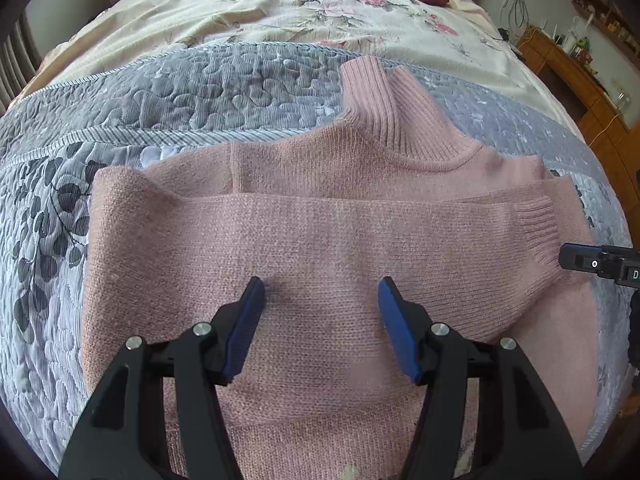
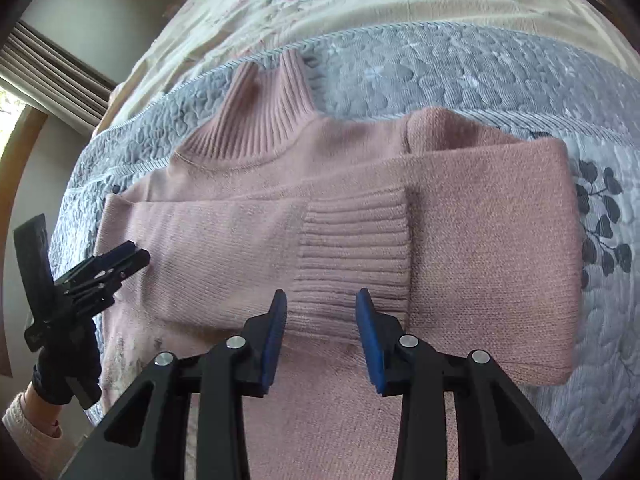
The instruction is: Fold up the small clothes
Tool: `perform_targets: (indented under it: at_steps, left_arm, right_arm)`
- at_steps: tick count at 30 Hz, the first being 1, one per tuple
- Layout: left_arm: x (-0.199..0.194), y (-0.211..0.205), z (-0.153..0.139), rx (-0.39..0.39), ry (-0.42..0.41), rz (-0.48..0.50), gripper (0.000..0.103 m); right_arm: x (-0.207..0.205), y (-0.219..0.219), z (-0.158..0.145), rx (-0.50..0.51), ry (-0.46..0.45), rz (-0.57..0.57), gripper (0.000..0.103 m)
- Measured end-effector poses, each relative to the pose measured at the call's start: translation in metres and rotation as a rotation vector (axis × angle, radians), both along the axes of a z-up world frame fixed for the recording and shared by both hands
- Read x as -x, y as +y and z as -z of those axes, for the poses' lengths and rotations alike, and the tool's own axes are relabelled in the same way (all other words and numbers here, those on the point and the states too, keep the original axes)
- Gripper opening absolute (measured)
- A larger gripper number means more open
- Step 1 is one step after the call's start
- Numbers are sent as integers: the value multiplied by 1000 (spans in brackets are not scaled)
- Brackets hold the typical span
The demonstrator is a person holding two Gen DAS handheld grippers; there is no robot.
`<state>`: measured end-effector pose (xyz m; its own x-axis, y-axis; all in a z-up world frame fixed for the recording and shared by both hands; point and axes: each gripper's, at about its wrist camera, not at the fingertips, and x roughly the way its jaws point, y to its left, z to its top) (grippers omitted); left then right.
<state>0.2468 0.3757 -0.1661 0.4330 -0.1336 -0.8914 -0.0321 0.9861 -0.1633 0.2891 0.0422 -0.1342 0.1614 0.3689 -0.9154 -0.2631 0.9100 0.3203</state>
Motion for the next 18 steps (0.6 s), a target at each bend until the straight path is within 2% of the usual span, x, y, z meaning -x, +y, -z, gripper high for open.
perform_targets:
  at_steps: [3,7,9,11,16,18]
  left_arm:
    - [3,4,7,-21,1,6,59]
    - [3,7,11,-10,3,17,62]
    - [0,6,8,-14,17,27,62]
    - [-7,7,-1,6,6,36,62]
    - [-64,12,-23,45,-36,41,63]
    - [-96,8,-26,52,-54,56,65]
  right_arm:
    - [7,-9,13,7,11,-2,35]
    - [4,-8,14,6,13,-21,35]
    - [-1,-4,9,19,24,-40,35]
    - [-10,-1,-7,0,-9,-61,36]
    - [-73,18,-37,-110,-45,-64,44]
    - [-105,33,-39,-108,-69,-72,46]
